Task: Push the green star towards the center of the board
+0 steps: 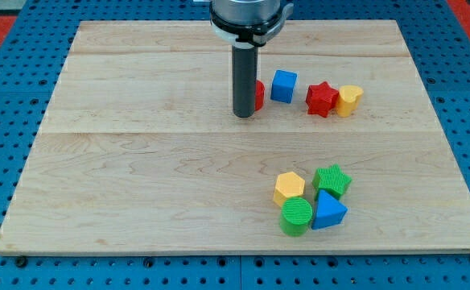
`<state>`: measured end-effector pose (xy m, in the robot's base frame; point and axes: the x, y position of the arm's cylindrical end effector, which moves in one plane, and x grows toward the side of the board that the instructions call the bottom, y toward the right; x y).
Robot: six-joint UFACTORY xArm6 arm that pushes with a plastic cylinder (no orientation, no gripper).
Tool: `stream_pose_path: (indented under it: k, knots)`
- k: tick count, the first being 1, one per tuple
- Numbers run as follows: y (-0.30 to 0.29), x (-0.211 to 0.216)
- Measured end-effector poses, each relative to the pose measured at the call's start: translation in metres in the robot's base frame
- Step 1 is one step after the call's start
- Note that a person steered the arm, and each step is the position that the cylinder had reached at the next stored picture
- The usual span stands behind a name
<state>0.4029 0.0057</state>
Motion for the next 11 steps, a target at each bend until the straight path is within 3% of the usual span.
stream_pose_path:
  k: [2,4,5,6,7,8,9,11]
  knots:
    - [-0.003,0.002]
    - [0.024,0.034]
    - [0.092,0.057]
    - [0.193,0.120]
    - [0.231,0.174]
    - [0.172,0.177]
    - [0.155,0.143]
    - [0.133,0.168]
